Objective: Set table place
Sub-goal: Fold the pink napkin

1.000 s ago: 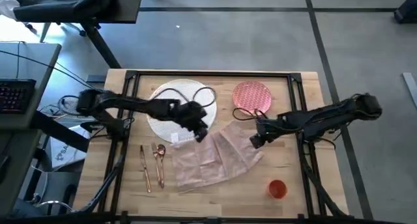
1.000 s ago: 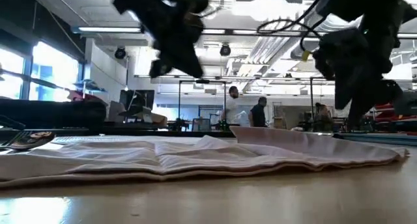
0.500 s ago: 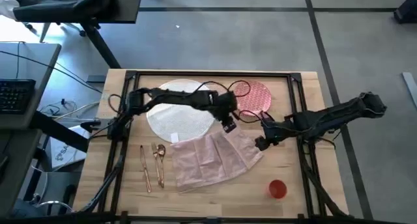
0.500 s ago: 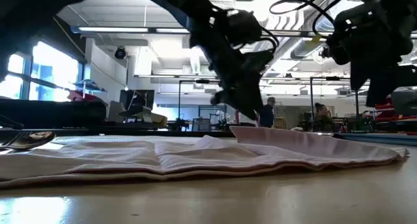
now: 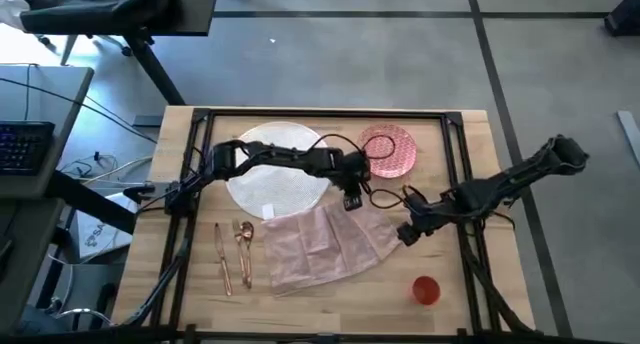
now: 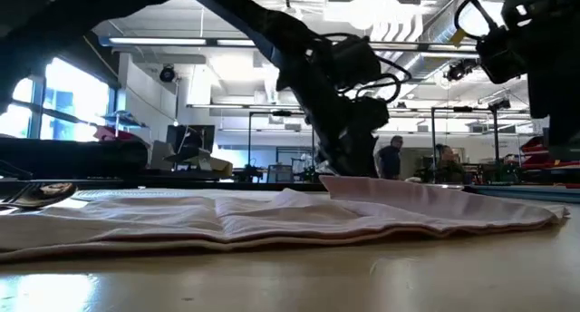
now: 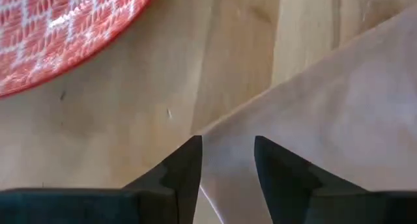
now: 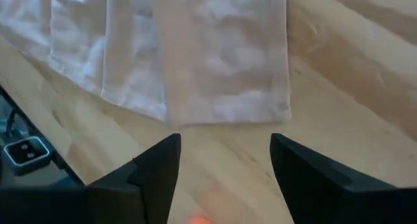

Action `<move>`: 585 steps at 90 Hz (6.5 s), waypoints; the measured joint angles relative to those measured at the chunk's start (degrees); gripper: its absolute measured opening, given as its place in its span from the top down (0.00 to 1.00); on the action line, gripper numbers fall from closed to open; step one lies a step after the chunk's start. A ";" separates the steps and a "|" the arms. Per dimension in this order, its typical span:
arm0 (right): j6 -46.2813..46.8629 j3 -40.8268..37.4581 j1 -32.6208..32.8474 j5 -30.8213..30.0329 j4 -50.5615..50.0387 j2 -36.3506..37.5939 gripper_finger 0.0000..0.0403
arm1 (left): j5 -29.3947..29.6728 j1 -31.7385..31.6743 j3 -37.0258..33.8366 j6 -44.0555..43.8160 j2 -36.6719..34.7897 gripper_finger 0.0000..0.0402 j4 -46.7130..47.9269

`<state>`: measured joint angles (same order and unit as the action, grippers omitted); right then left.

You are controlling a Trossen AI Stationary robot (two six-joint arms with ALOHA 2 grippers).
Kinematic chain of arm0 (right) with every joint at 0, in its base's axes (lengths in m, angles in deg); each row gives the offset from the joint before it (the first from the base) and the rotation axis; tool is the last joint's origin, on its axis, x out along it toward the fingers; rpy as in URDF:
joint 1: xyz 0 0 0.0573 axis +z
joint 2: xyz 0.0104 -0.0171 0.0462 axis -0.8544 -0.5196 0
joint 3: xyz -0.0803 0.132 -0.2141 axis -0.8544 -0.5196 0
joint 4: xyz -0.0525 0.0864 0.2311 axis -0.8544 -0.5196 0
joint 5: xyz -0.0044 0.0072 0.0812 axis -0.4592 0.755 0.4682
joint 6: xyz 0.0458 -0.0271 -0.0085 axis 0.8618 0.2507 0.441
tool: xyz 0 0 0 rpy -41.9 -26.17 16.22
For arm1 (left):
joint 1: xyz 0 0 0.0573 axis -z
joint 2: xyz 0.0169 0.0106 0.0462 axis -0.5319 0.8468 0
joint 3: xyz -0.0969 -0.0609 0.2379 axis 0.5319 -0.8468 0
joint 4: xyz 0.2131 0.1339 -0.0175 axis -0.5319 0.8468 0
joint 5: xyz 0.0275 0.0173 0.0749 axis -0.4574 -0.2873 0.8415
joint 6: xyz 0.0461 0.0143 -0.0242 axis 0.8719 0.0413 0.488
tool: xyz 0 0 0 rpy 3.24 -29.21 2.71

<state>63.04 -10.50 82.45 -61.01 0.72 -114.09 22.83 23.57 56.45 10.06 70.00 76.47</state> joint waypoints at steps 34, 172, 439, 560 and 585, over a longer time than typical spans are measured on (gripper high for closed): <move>1.33 0.00 1.54 -1.07 0.02 0.00 0.46 | 0.30 0.05 0.11 -0.07 0.77 0.73 2.18; -45.31 -0.02 -2.01 -9.20 21.30 -21.94 0.54 | -5.95 15.13 -0.11 23.27 -17.37 1.00 21.23; -26.39 35.39 7.44 12.40 21.65 -45.11 1.00 | 17.09 49.65 -46.73 -51.85 -39.86 1.00 -24.98; -52.11 37.55 -4.13 8.79 -4.56 -35.90 0.51 | 10.99 23.16 -46.66 -57.72 -50.90 0.78 -3.14; -52.43 32.80 -24.38 0.66 -8.04 -29.66 0.57 | 4.59 5.05 -46.69 -45.21 -49.15 0.78 1.73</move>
<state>10.62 22.30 58.06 -60.36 -7.32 -143.75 27.42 28.62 9.77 -35.14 20.85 78.20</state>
